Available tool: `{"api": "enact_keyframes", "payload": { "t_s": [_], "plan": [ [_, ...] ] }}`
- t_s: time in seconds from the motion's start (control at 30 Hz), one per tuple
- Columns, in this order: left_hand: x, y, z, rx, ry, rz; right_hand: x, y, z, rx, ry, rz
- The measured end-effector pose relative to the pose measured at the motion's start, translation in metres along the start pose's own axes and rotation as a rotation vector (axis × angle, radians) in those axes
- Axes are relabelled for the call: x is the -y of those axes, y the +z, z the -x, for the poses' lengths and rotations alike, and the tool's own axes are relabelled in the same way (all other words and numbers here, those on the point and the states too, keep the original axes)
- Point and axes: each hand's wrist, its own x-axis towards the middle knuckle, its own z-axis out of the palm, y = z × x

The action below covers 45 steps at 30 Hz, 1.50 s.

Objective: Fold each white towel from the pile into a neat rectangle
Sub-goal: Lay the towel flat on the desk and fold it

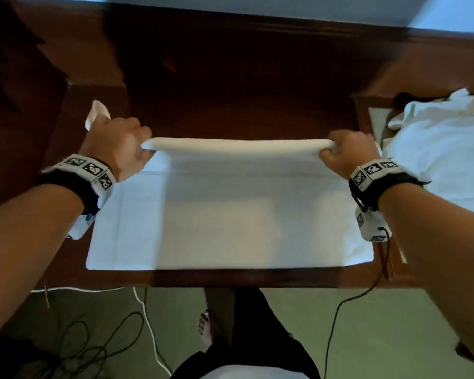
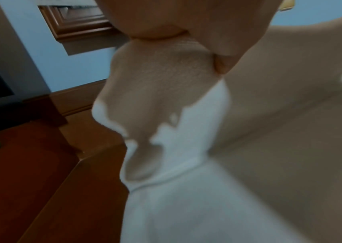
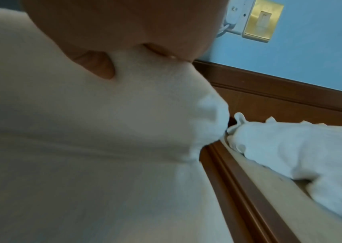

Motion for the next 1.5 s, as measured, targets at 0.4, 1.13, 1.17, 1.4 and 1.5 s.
{"api": "enact_keyframes", "payload": {
  "t_s": [0.4,1.13,1.17,1.4,1.5],
  "plan": [
    [-0.081,0.089,0.183,0.395,-0.082,-0.011,-0.022,0.109,0.194,0.271,0.052,0.361],
    [-0.085,0.134,0.219,0.219,-0.046,0.260,-0.072,0.141,0.212,0.100,0.090,0.047],
    [-0.083,0.135,0.223,0.226,-0.040,0.245,-0.076,0.142,0.217,0.077,0.077,0.038],
    [-0.084,0.128,0.223,0.359,-0.037,0.213,-0.083,0.149,0.233,0.126,0.057,0.086],
    [-0.078,0.125,0.228,0.325,-0.037,0.235,-0.060,0.144,0.227,0.040,-0.046,0.132]
  ]
}}
